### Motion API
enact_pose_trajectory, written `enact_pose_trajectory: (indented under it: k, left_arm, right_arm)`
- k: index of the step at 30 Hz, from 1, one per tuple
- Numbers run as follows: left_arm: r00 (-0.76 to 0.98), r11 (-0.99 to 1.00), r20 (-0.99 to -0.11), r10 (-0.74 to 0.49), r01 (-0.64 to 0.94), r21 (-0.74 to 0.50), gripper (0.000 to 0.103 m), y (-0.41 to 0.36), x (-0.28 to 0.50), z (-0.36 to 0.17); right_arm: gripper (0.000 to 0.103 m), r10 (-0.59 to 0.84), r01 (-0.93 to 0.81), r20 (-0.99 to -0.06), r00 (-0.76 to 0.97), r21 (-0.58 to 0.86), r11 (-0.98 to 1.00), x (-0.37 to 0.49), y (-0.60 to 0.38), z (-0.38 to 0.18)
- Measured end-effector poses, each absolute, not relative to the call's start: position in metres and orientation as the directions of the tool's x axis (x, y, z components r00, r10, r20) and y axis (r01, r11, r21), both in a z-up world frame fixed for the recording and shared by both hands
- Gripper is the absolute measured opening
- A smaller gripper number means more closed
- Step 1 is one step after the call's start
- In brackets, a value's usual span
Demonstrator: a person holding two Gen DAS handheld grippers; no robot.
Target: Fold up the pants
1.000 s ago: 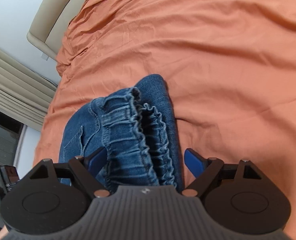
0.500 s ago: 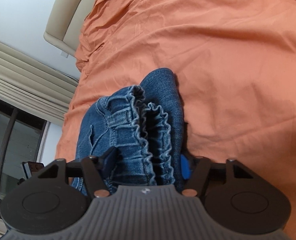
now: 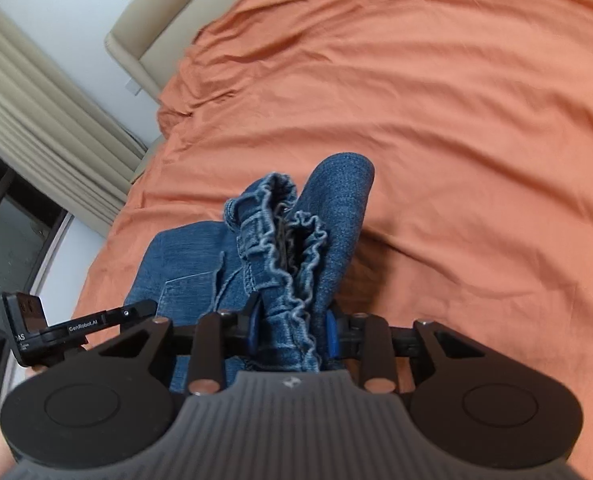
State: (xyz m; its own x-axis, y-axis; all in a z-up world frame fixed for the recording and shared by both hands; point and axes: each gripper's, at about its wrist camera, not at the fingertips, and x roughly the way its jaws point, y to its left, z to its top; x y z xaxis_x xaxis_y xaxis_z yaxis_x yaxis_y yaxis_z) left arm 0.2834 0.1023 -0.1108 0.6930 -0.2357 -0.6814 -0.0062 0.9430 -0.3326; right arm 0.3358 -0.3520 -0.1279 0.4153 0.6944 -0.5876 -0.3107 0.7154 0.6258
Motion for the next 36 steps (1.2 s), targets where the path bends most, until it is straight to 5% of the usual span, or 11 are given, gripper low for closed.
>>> enact_pose_trajectory:
  k: [9,17,36]
  left_arm:
    - [0.741,0.968,-0.650,-0.168,0.001,-0.250,0.011,0.123,0.233,-0.032]
    - [0.753,0.984,-0.656,-0.044,-0.081,-0.159,0.011,0.181,0.191,0.005]
    - [0.632,0.955,-0.775,-0.020,-0.218,-0.203,0.009,0.309,0.242,-0.125]
  right_arm:
    - [0.026,0.701,-0.401,-0.559,0.443,0.576,0.713,0.279,-0.317,-0.043]
    - [0.026,0.777,-0.434,-0.500,0.383,0.645,0.629,0.250,-0.240,-0.027]
    - [0.026,0.788,-0.293,-0.589,0.181,0.732,0.615,0.314,-0.125,-0.160]
